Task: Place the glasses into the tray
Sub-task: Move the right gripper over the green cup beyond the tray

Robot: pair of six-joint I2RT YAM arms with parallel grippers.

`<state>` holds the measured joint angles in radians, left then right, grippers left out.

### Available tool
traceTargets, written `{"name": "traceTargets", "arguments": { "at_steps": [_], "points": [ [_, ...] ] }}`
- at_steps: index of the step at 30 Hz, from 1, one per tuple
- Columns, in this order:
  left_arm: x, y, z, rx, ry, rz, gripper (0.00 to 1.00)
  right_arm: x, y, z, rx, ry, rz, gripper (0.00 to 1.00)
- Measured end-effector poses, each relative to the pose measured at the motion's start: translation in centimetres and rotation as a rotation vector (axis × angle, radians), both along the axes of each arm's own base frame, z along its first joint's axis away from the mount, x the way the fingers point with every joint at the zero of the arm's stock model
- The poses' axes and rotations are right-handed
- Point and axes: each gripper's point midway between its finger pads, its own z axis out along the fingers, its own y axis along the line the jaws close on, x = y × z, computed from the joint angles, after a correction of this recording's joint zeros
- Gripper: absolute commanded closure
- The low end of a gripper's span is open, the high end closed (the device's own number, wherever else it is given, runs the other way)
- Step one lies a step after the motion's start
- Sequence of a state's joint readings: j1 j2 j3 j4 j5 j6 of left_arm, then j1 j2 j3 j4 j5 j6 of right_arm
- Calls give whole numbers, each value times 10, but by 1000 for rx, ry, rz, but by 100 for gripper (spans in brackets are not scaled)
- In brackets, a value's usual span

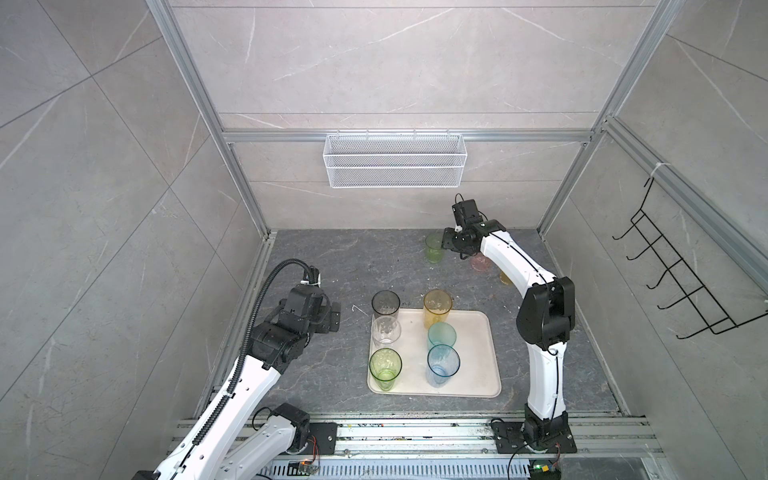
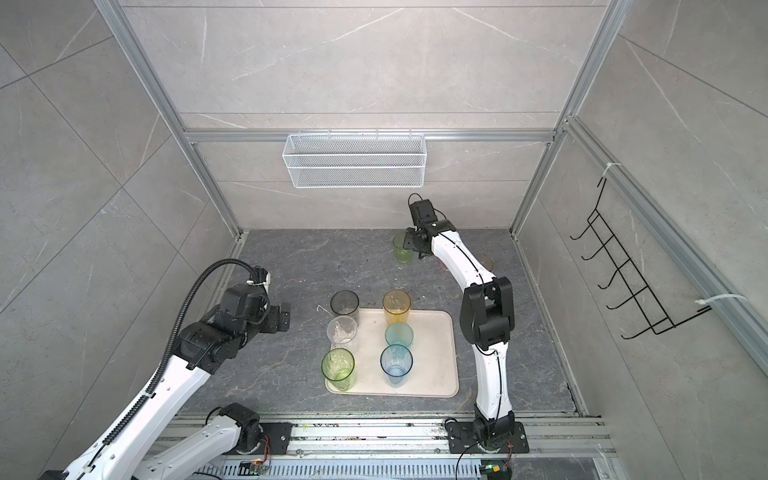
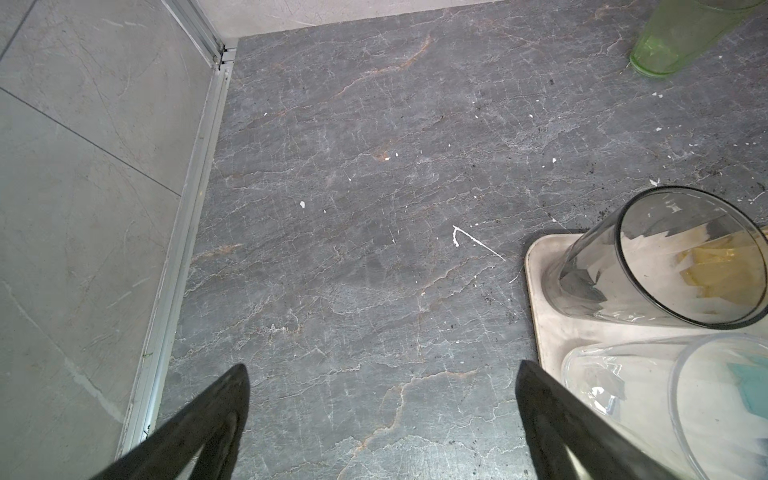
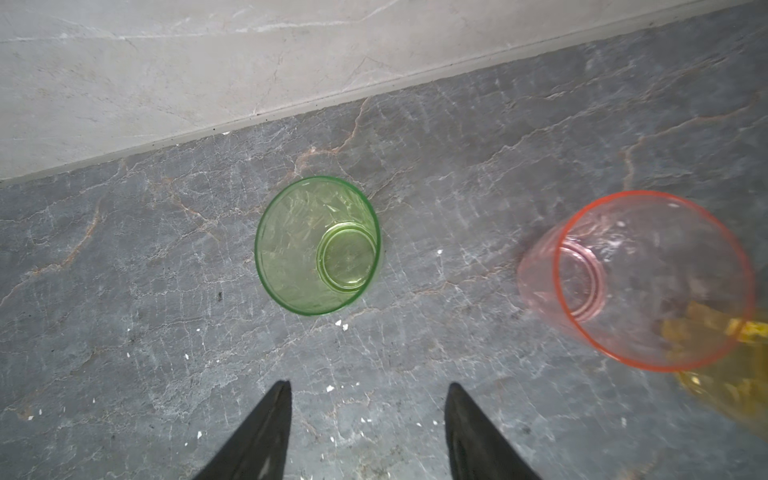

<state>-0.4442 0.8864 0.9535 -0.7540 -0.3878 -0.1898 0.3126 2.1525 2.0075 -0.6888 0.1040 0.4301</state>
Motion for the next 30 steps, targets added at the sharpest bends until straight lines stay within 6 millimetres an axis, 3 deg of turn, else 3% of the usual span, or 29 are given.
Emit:
{"name": "traceTargets", "arguments": {
  "at_steps": [17,30],
  "points": [
    [0,0,0,0,0,0,0,42,6,-26,-31,24,-19,42],
    [0,0,0,0,1,0,0,56,8,-40,-40,48,-20,48]
  ]
}}
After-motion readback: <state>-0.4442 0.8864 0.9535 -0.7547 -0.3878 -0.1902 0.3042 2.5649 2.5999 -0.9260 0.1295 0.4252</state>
